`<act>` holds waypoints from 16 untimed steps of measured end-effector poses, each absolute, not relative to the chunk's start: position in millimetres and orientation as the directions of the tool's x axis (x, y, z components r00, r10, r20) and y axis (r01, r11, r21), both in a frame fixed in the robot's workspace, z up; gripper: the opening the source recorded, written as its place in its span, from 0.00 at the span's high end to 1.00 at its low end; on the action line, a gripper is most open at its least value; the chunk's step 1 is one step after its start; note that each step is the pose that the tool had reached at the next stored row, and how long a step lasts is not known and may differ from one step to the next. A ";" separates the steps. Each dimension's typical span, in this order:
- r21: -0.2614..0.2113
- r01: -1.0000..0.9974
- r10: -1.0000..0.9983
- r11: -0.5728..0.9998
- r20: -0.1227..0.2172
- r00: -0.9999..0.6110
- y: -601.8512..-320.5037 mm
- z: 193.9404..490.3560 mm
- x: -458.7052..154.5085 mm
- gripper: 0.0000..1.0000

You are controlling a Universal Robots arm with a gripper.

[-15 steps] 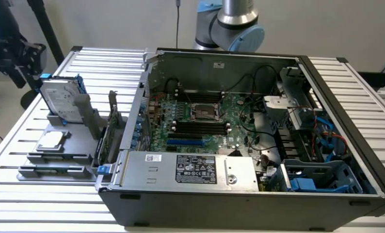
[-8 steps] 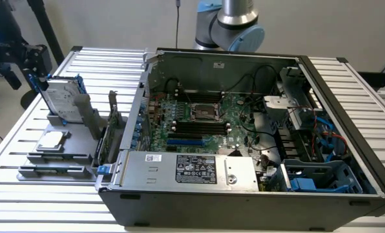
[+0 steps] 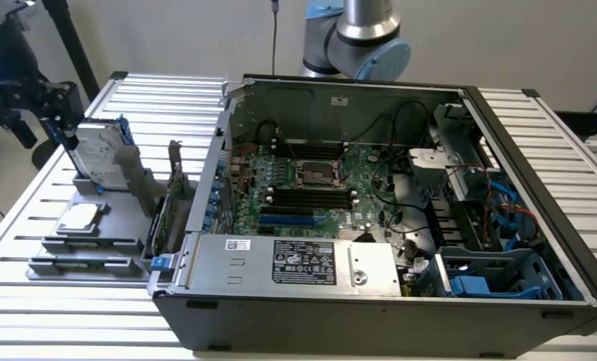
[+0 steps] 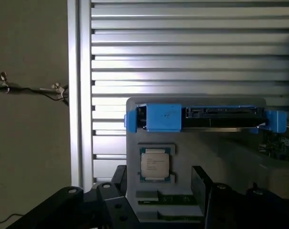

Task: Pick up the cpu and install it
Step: 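Pick up the cpu and move it towards the insertion slot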

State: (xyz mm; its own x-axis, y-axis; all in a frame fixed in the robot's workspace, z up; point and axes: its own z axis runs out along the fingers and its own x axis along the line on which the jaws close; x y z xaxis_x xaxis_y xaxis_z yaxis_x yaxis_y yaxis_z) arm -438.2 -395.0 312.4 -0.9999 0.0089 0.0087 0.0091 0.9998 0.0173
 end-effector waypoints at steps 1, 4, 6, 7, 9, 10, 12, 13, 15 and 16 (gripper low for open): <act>0.017 0.009 0.009 1.000 0.009 -1.000 -396.8 310.7 -438.2 0.35; 0.017 0.009 0.009 1.000 0.009 -1.000 -404.0 305.1 -438.1 0.35; 0.017 0.009 0.009 1.000 0.009 -1.000 -411.2 301.5 -437.8 0.35; 0.017 0.009 0.009 1.000 0.009 -1.000 -414.8 299.6 -437.5 0.35; 0.018 0.009 0.009 1.000 0.008 -1.000 -420.7 295.9 -435.8 0.35; 0.018 0.009 0.009 1.000 0.008 -1.000 -422.4 294.1 -434.2 0.35; 0.017 0.009 0.009 1.000 0.009 -1.000 -424.7 290.6 -430.9 0.35; 0.017 0.009 0.009 1.000 0.009 -1.000 -425.8 288.7 -429.1 0.35; 0.017 0.009 0.009 1.000 0.009 -1.000 -427.7 285.1 -426.4 0.35; 0.017 0.009 0.009 1.000 0.009 -1.000 -428.4 283.3 -425.5 0.35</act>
